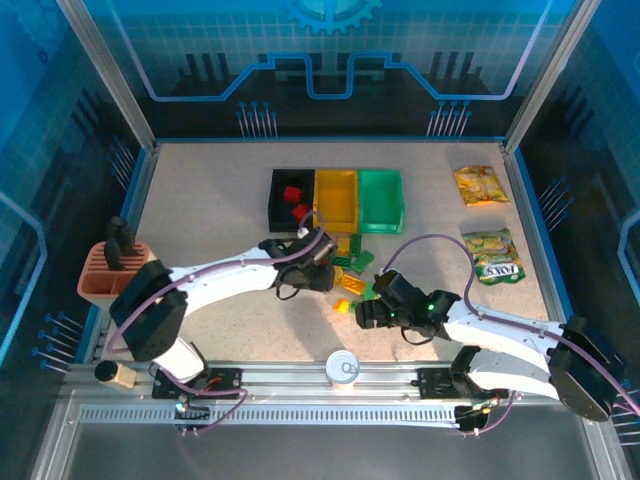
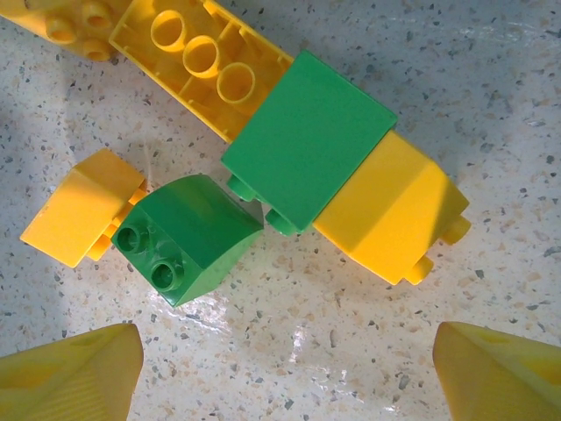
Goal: Sort the legos into containers by color
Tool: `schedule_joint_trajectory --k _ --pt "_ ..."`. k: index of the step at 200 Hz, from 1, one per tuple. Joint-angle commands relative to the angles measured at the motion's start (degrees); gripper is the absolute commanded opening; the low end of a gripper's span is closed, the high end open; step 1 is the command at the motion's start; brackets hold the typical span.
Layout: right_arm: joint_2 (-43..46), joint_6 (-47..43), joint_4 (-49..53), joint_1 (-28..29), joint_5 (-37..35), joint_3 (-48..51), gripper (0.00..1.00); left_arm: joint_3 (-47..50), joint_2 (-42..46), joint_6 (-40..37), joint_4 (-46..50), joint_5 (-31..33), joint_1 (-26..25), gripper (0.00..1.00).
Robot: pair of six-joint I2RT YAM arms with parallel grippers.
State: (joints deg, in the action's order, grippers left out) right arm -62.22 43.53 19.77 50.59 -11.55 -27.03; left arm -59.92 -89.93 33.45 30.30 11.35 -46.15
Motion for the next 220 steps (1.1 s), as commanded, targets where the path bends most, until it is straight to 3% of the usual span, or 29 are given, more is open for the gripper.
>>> schedule_joint_trajectory --k 1,63,110,160,180,210,220 --pt "0.25 0.64 -0.87 0.64 -0.73 0.48 0.87 -1.99 2.85 -3.16 1.96 -1.35 3.93 0.57" --pt "1.27 0.22 0.66 0.63 -0.92 -0.31 0.87 -16.08 -2.39 -9.2 4.24 -4.88 19.44 0.58" --pt "4.52 0.25 3.0 0.56 -1.77 0.22 0.87 -30.7 -14.19 -12.34 9.01 -4.07 24.28 0.57" --pt "7.32 0.15 5.09 -0.02 -2.43 0.61 0.87 -36.84 -21.68 -12.68 11.5 -4.49 26.8 0.58" --pt "7.55 0.07 5.19 -0.22 -2.36 0.79 0.87 -37.02 -22.07 -12.86 11.64 -3.42 26.99 0.72" --pt "7.07 -0.11 4.76 -0.42 -1.92 0.75 0.87 -36.41 -19.01 -12.93 11.39 -3.24 26.9 0.77" --pt "6.85 -0.04 4.52 -0.4 -1.81 0.74 0.87 -35.05 -16.8 -12.89 10.1 -4.06 26.82 0.84"
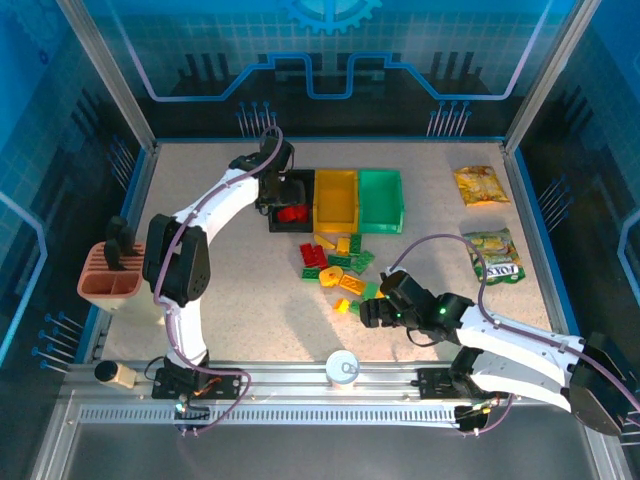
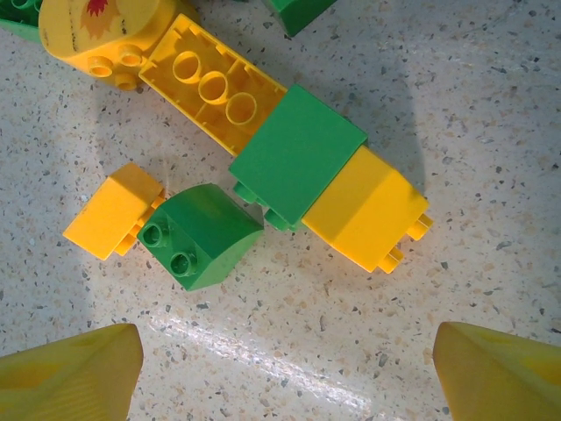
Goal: Sort the legos into containers by color
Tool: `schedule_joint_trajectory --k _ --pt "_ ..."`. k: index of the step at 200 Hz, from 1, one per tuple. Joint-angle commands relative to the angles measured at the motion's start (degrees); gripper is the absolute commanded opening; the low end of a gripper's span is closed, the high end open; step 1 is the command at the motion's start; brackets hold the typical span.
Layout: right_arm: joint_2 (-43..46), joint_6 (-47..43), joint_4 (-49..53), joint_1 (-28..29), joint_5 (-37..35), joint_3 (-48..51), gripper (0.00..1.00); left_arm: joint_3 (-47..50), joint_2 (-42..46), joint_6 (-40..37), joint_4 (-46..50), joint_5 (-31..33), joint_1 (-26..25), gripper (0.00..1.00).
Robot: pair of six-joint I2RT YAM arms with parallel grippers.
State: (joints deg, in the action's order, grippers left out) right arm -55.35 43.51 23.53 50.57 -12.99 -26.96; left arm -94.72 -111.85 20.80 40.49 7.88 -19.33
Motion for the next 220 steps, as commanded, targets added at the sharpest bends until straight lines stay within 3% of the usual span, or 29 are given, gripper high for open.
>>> schedule_joint_trajectory --k 1,59,103,153,220 --pt "-0.06 -0.05 0.7 -0.38 -0.37 0.68 0.87 -0.05 5.44 -0.23 -0.2 -0.63 0.0 0.85" --pt "-2.45 0.3 -1.67 -0.39 0.67 0.77 0.87 10.31 17.47 -0.57 -2.84 -3.27 -2.77 0.87" --pt "-5.3 0.52 -4.01 -0.4 1.89 0.38 0.87 21.78 22.06 1.77 -5.86 -3.85 -7.94 0.8" --pt "-8.14 0.17 -4.38 0.1 2.29 -1.53 0.86 30.31 20.12 6.53 -11.62 -5.08 -10.11 0.69" --pt "-7.67 0.44 -4.37 0.2 1.82 -0.73 0.86 29.57 11.45 7.94 -13.42 -3.9 -13.51 0.68"
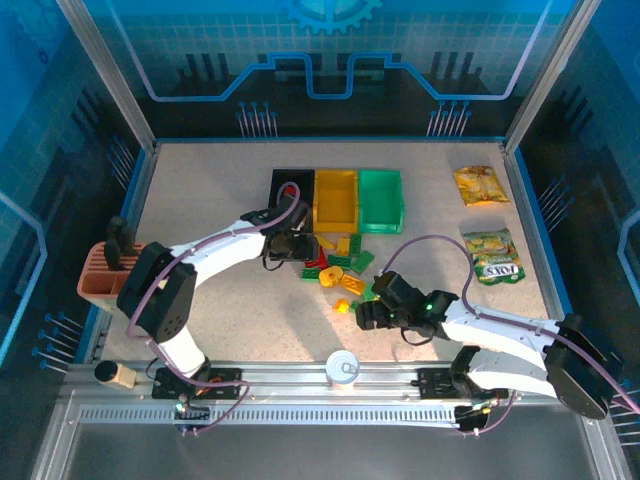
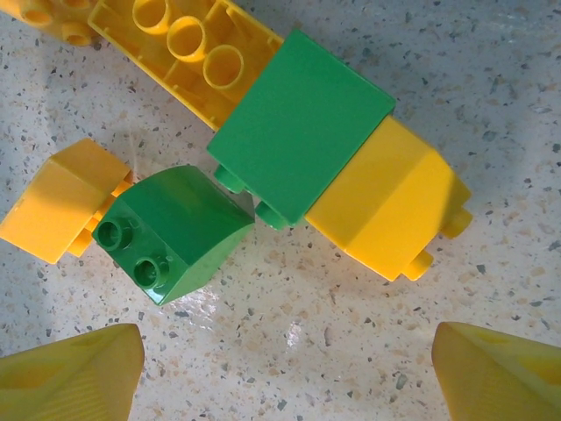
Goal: Sort the legos into containers by color
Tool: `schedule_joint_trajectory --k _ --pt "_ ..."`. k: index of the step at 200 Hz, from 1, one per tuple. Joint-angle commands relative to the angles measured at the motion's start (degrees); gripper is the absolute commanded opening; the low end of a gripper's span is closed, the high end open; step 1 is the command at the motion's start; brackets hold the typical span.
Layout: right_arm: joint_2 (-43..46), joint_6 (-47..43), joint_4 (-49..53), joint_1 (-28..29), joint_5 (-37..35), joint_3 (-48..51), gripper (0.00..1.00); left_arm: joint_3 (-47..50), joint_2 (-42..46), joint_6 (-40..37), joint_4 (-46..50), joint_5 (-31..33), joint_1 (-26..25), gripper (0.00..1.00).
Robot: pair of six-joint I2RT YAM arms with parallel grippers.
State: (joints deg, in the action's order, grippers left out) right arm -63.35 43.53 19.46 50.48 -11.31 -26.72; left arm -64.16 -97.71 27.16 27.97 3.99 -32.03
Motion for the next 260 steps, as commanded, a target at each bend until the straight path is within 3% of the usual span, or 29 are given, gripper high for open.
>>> schedule_joint_trajectory --k 1,169,260 --pt "0.33 0.42 -0.26 0.26 0.1 -0.97 0.86 -1.06 -2.76 1.58 -0.9 0.02 -0.87 0.68" --pt "3.39 0.07 1.08 -0.06 -1.27 0.58 0.87 -7.38 -13.26 1.09 1.81 2.91 -1.56 0.63" --pt "1.78 -0.94 0.96 -0.63 -0.73 -1.13 0.87 -1.72 -4.96 0.98 1.83 6.67 -1.63 0.37"
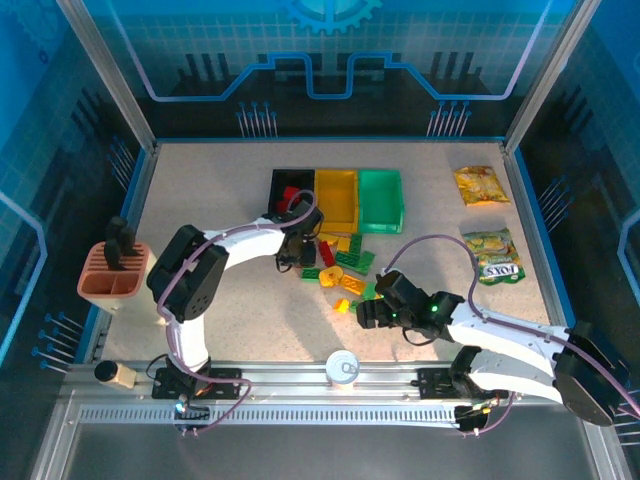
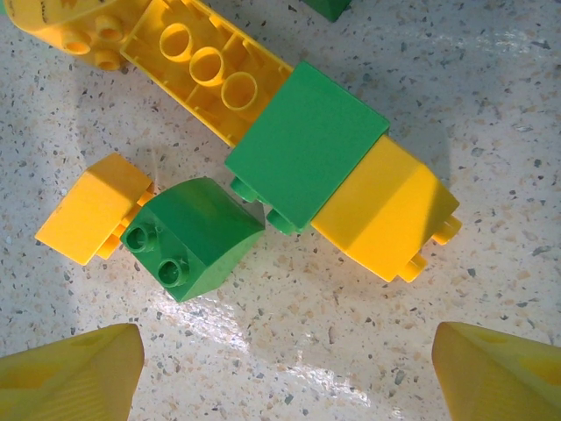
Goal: Sort the legos into containers by color
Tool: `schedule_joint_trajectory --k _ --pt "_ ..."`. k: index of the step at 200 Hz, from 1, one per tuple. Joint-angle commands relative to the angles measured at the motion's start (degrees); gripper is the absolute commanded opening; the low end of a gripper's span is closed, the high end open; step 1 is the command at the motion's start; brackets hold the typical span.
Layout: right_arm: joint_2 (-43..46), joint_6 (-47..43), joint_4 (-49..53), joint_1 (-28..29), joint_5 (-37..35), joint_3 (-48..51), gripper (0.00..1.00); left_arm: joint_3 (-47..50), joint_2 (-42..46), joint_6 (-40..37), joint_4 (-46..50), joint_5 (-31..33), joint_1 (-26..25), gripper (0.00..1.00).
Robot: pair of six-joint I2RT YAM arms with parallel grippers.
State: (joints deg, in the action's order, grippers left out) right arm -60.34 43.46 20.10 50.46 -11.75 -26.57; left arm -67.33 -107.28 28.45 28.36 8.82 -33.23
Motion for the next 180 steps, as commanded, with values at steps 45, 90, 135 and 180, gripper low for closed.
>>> schedule_joint_trajectory --k 45,90,135,180 --pt "-2.66 -1.28 -0.09 -0.55 0.13 -2.27 0.86 0.51 10.11 -1.76 2.6 2.73 1.1 0.31" --pt "-2.51 -0.8 -0.32 -0.62 0.32 -1.52 0.86 -3.56 11.02 -3.52 3.03 -0.21 6.71 0.31" --pt "-0.41 0.01 -0.06 -0.6 -0.05 0.22 0.86 -11.17 7.76 -5.51 4.71 -2.63 11.89 0.31" --pt "0.57 0.39 0.54 -0.55 -0.11 0.38 0.86 -19.87 0.79 -5.92 6.84 -4.52 14.36 0.32"
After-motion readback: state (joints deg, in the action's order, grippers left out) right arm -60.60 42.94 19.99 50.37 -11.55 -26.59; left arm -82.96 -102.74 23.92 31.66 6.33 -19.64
